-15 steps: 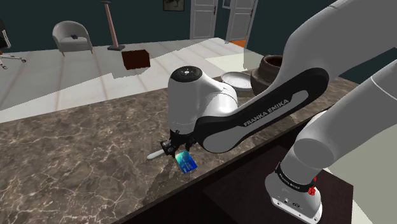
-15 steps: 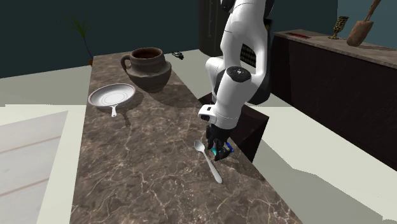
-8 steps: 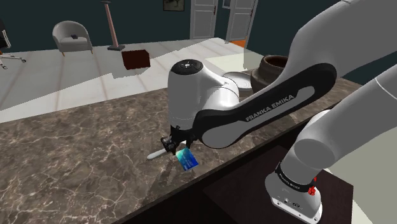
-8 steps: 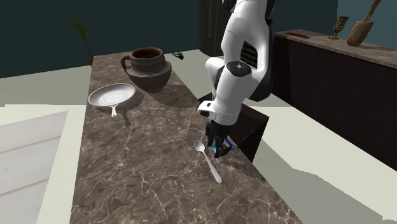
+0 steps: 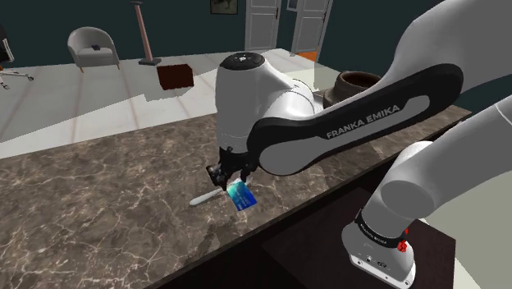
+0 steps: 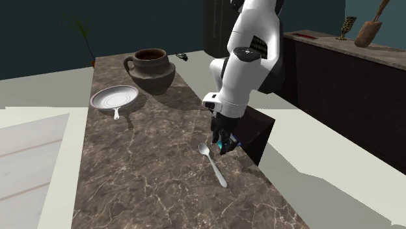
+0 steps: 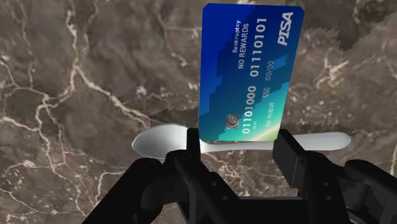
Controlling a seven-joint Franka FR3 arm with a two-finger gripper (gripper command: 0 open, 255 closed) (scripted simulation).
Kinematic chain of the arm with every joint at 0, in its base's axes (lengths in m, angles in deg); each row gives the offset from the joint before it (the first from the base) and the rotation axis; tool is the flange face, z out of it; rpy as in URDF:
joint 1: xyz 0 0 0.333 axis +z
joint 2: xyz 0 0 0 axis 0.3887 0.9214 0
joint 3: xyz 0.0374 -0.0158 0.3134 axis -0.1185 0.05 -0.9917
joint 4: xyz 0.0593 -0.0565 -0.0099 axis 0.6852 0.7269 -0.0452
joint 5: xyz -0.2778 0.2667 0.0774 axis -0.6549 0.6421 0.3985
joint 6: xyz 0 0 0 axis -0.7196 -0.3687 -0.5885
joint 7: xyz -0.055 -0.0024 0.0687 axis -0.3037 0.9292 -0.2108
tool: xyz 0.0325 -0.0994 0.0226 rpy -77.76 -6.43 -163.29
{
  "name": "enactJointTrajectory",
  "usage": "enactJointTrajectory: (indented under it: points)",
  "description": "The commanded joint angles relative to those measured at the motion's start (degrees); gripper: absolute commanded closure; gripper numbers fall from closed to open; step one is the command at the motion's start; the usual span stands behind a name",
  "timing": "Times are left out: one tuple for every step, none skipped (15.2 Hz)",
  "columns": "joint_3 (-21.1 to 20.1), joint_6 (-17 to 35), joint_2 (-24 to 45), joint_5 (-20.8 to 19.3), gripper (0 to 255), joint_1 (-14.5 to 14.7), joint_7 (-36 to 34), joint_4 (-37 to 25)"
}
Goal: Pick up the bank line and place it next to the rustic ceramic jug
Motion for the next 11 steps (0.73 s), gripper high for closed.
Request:
enactJointTrajectory:
  points:
    - [0.6, -1.8, -0.8, 0.3, 255, 0.3, 0.4, -1.0]
    - [0.9, -2.7, -1.3, 0.4, 255, 0.4, 0.6, -1.5]
    - [1.3, -3.5, -1.7, 0.5, 255, 0.5, 0.8, -1.9]
    - [1.6, -4.4, -2.1, 0.6, 255, 0.6, 1.0, -2.4]
    - [1.9, -5.3, -2.5, 0.7, 255, 0.7, 1.2, -2.9]
    - [2.2, -6.1, -2.9, 0.8, 255, 0.8, 1.4, -3.4]
    - [2.5, -6.9, -3.2, 0.8, 255, 0.9, 1.6, -3.9]
    - [2.7, -7.8, -3.5, 0.9, 255, 1.0, 1.7, -4.5]
    - [3.0, -8.6, -3.8, 0.9, 255, 1.0, 1.9, -5.0]
    - [3.3, -9.4, -4.1, 0.9, 255, 1.1, 2.0, -5.6]
    - [3.5, -10.3, -4.4, 0.9, 255, 1.1, 2.2, -6.1]
